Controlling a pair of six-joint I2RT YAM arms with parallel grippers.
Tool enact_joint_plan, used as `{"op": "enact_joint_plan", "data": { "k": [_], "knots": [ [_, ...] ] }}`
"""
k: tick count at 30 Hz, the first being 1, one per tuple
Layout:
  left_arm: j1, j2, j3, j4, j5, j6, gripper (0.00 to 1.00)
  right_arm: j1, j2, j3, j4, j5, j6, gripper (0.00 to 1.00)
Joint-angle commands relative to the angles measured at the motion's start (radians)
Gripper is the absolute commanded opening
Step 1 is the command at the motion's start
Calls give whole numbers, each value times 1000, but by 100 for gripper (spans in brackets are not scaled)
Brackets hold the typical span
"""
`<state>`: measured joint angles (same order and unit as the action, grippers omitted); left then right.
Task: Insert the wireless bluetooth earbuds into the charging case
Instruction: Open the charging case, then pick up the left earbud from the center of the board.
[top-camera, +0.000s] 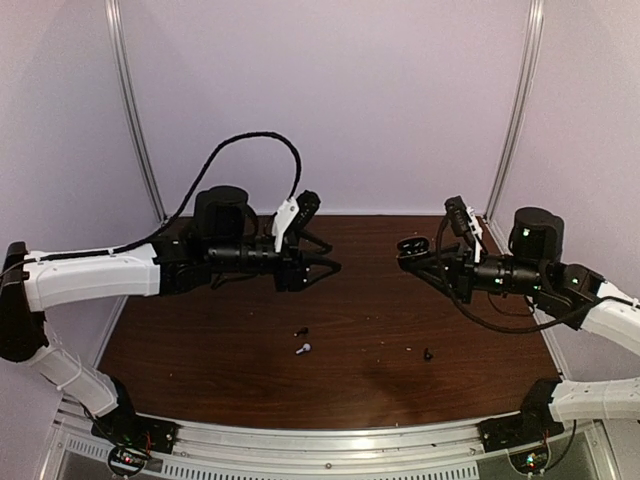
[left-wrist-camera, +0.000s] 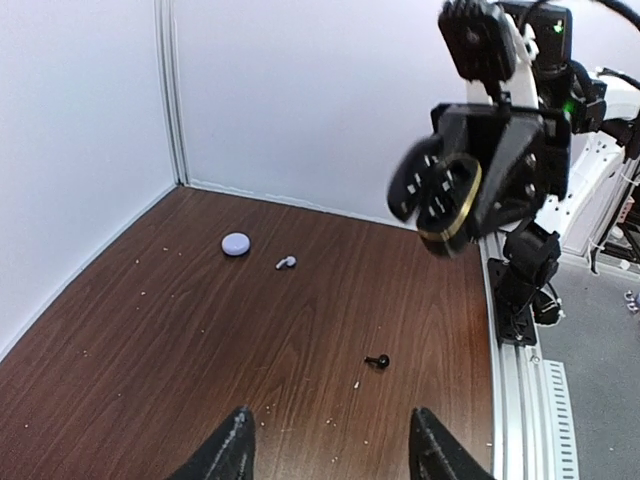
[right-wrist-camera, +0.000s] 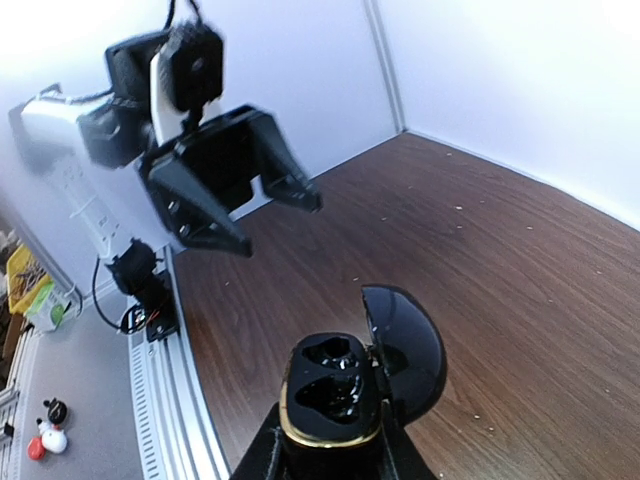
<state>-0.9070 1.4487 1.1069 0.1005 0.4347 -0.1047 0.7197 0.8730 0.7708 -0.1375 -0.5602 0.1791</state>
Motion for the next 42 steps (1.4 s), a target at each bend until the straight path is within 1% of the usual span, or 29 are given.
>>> {"op": "enact_joint_plan", "data": {
  "k": [1, 4, 6, 8, 13, 17, 23, 27, 36, 40, 42],
  "knots": [
    [-42, 51, -63, 156, -27, 28, 53, -136, -33, -25, 6, -18, 71, 0],
    [-126, 103, -62, 182, -67, 186, 52, -220, -41, -36, -4, -29, 83, 0],
    [-170, 167, -31, 173, -80, 287, 52, -254, -41, -44, -3, -34, 94, 0],
    [-194, 248, 42, 136, -72, 351, 52, -284, -39, -50, -3, -30, 105, 0],
    [-247, 465, 208, 46, -53, 453, 50, -353, -51, -53, -20, -40, 110, 0],
    [-263, 601, 315, 36, -28, 466, 50, -397, -62, -51, -43, -60, 100, 0],
    [-273, 750, 438, 42, -9, 487, 50, -456, -71, -62, -42, -107, 105, 0],
    [-277, 843, 511, 37, -14, 488, 49, -469, -78, -72, -36, -118, 110, 0],
    [-277, 989, 651, 8, -24, 462, 49, -476, -85, -84, -29, -138, 115, 0],
    [-279, 1046, 712, -16, -50, 447, 49, -477, -85, -83, -28, -145, 116, 0],
    [-278, 1066, 733, -19, -63, 438, 47, -477, -86, -83, -28, -147, 116, 0]
  ]
}}
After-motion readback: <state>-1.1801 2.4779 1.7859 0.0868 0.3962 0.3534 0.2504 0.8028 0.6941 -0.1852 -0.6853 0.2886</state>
